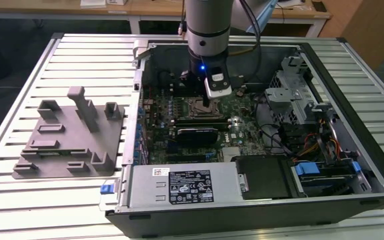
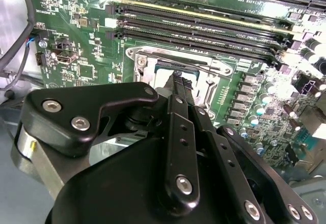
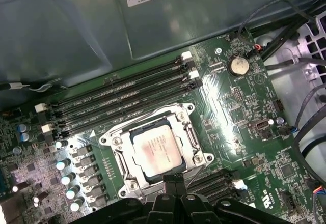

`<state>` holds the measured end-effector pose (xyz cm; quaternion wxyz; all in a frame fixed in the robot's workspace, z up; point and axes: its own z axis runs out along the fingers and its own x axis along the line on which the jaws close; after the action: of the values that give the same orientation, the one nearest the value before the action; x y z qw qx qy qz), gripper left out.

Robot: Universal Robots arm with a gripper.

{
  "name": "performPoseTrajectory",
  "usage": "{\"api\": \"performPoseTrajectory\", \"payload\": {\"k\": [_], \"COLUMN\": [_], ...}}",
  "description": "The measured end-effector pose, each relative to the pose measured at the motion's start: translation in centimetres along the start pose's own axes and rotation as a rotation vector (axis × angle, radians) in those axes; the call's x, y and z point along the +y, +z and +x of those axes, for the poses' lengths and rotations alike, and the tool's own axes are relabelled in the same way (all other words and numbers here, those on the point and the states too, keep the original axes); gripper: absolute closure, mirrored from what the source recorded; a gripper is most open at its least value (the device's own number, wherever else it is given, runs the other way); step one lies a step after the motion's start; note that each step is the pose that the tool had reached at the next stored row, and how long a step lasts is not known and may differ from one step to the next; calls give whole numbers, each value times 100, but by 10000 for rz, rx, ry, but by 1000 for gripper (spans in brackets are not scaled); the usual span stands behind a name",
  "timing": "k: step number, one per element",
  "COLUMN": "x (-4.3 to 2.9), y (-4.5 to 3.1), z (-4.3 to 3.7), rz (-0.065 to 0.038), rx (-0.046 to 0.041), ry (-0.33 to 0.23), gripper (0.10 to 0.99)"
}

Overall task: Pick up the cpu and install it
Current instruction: 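Install the second cpu locking lever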

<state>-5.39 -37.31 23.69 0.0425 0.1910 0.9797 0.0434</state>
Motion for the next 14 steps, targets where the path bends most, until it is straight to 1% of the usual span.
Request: {"api": "performPoseTrajectory", "payload": {"k": [14], "x": [-30], "y": [2], "z": [2], "rz": [3], "rx": [0], "ry": [-1], "gripper": [980]}}
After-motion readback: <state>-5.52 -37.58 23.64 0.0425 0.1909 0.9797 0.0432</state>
